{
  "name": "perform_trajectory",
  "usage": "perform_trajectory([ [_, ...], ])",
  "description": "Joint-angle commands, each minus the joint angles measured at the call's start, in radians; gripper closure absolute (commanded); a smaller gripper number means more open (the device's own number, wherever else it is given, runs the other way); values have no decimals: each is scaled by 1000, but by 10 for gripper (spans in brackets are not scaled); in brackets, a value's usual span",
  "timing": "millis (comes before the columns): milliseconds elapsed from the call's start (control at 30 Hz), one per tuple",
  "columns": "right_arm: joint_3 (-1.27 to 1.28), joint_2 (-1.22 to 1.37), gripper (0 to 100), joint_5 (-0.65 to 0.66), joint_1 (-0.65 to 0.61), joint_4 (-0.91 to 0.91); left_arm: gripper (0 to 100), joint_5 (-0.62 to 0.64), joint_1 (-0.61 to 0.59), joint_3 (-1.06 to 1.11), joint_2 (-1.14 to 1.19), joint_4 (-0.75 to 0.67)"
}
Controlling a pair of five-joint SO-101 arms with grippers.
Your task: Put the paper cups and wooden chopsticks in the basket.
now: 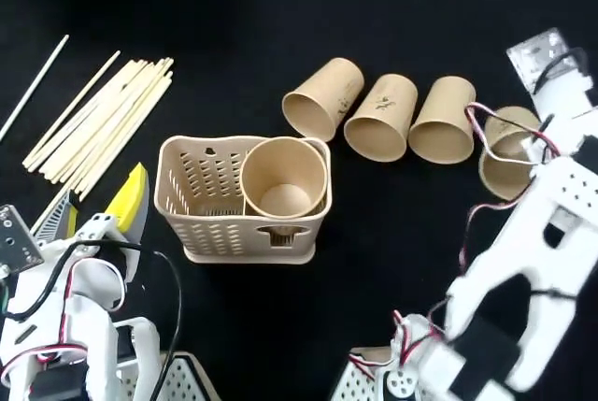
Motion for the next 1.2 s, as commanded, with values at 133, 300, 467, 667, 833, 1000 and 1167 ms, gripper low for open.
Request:
perform_trajectory([
  [133, -321, -134, 987, -123, -229, 526, 661, 2, 5, -1, 8, -18],
  [300, -464, -170, 987, -229, -361, 626, 661, 2, 5, -1, 8, -18],
  [467, -460, -257, 987, -278, -505, 626, 661, 2, 5, -1, 8, -18],
  [667, -432, -429, 987, -344, -756, 626, 661, 2, 4, -1, 8, -18],
  [833, -412, -481, 987, -393, -853, 626, 661, 2, 5, -1, 8, -18],
  [1000, -371, -415, 987, -397, -891, 626, 661, 2, 5, -1, 8, -18],
  [1167, -366, -384, 987, -397, -895, 626, 661, 2, 5, -1, 8, -18],
])
